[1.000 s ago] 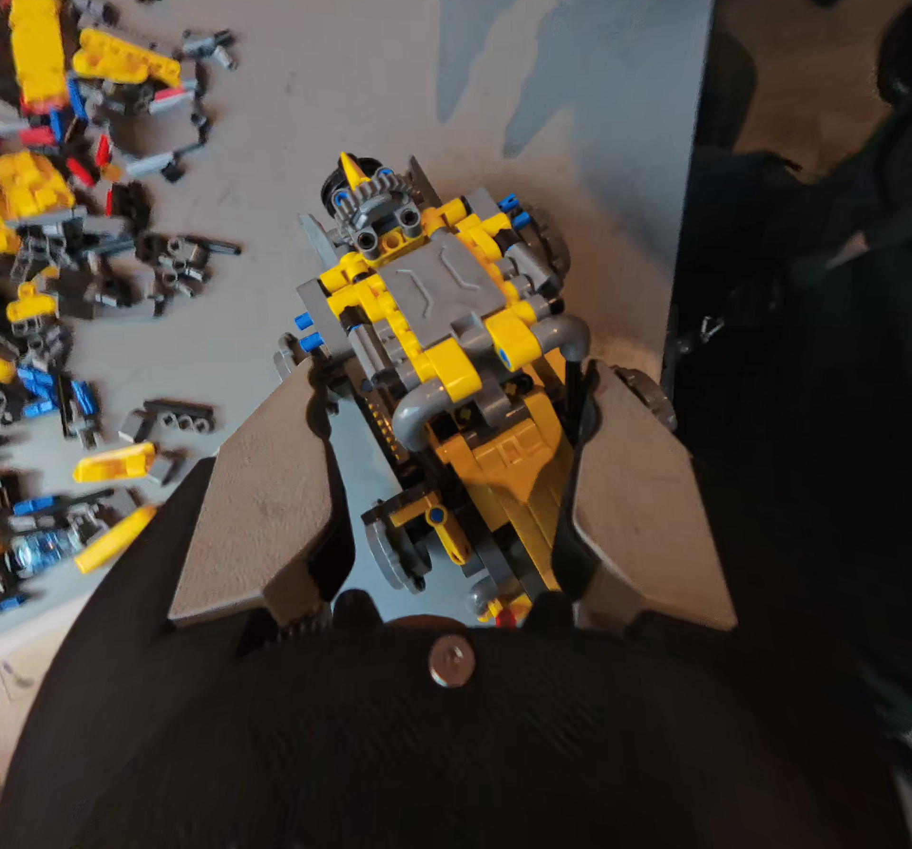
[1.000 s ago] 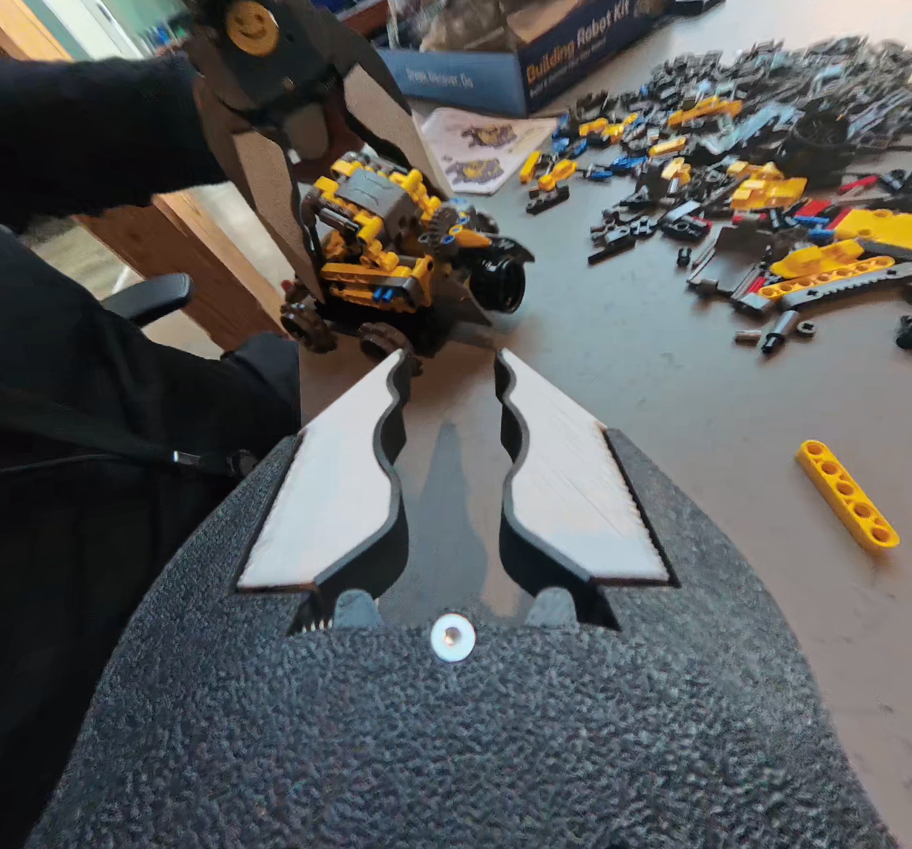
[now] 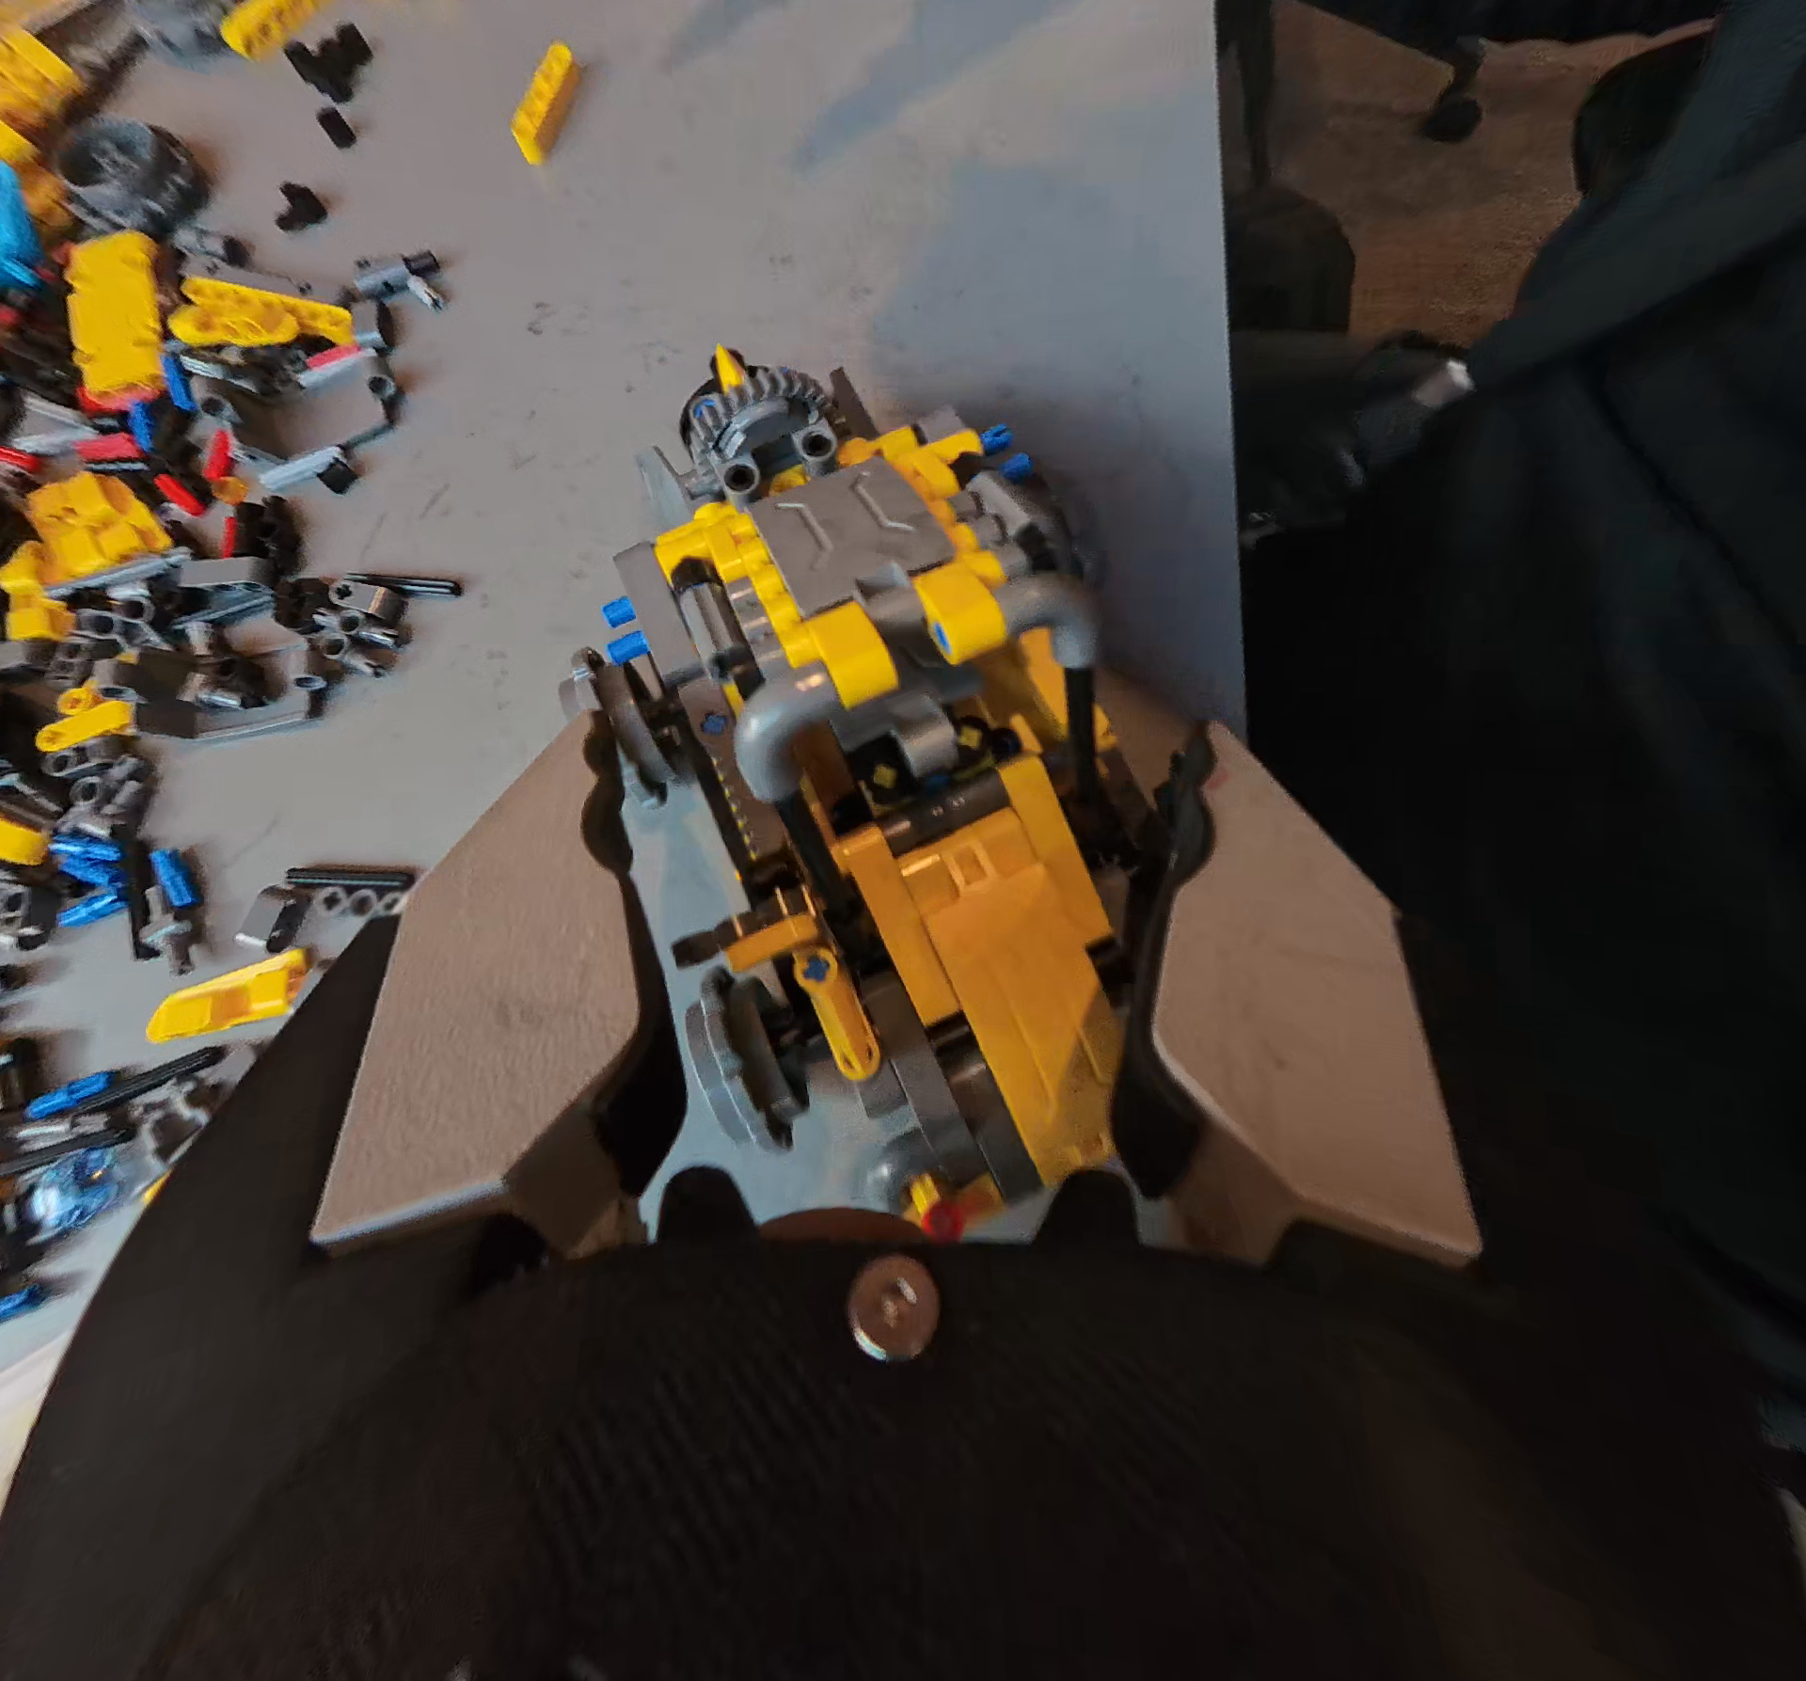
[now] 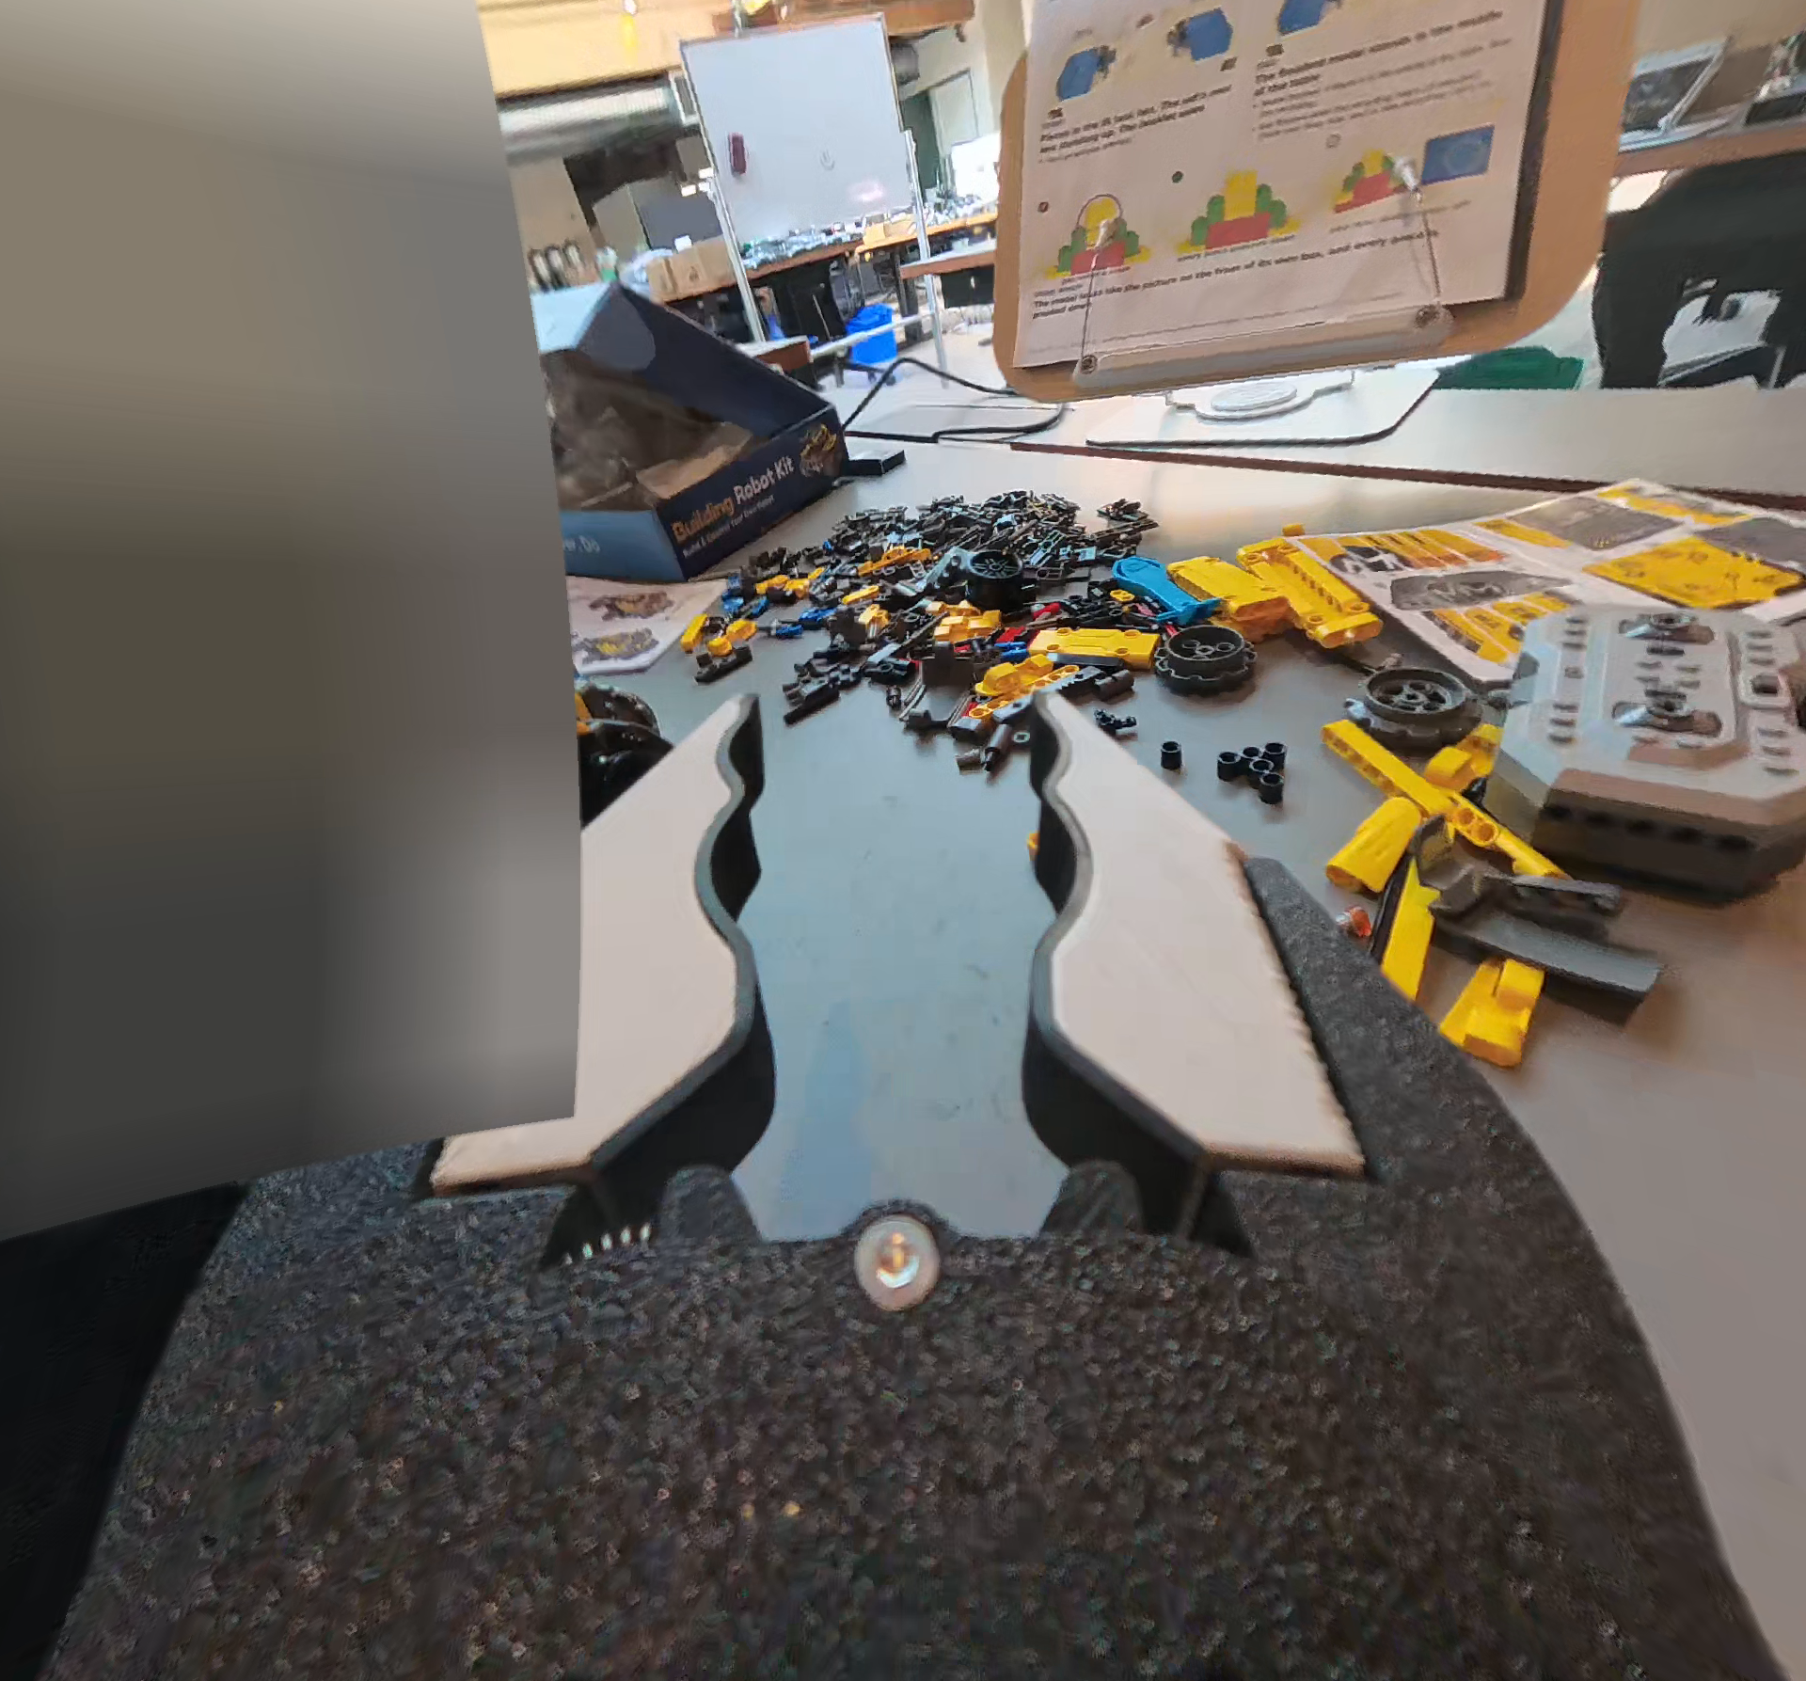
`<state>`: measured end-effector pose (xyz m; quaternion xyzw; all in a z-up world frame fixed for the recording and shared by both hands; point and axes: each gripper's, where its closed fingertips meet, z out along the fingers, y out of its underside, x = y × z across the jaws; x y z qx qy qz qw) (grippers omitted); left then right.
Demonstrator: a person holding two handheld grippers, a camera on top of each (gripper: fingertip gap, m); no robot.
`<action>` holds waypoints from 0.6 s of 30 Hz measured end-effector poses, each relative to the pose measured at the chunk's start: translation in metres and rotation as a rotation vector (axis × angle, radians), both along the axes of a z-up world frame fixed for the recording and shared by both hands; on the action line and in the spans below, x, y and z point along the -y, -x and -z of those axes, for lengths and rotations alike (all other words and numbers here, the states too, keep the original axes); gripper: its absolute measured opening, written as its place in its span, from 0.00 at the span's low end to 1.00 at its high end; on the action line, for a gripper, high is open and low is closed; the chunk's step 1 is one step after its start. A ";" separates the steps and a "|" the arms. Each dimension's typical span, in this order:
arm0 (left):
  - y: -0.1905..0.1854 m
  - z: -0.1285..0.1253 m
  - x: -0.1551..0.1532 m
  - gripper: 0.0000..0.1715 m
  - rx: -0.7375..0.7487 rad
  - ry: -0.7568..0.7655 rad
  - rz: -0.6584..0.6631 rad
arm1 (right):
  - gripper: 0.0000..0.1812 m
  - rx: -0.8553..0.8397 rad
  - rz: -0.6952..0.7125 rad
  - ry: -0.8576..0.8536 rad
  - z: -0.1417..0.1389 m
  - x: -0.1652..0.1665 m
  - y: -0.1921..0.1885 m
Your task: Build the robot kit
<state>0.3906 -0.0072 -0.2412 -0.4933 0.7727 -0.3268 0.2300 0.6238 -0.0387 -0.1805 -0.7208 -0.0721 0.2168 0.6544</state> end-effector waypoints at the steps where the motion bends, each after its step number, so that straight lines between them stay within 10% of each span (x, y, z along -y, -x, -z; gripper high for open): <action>1: 0.004 -0.006 0.000 0.65 0.039 -0.004 -0.004 | 0.32 0.040 -0.004 -0.003 0.001 0.002 0.007; 9: 0.061 0.002 -0.028 0.64 0.006 0.172 -0.305 | 0.36 0.145 -0.136 0.182 0.031 0.054 0.126; 18: 0.070 0.030 -0.007 0.61 -0.059 0.172 -0.335 | 0.23 0.556 -0.235 0.253 0.055 0.062 0.227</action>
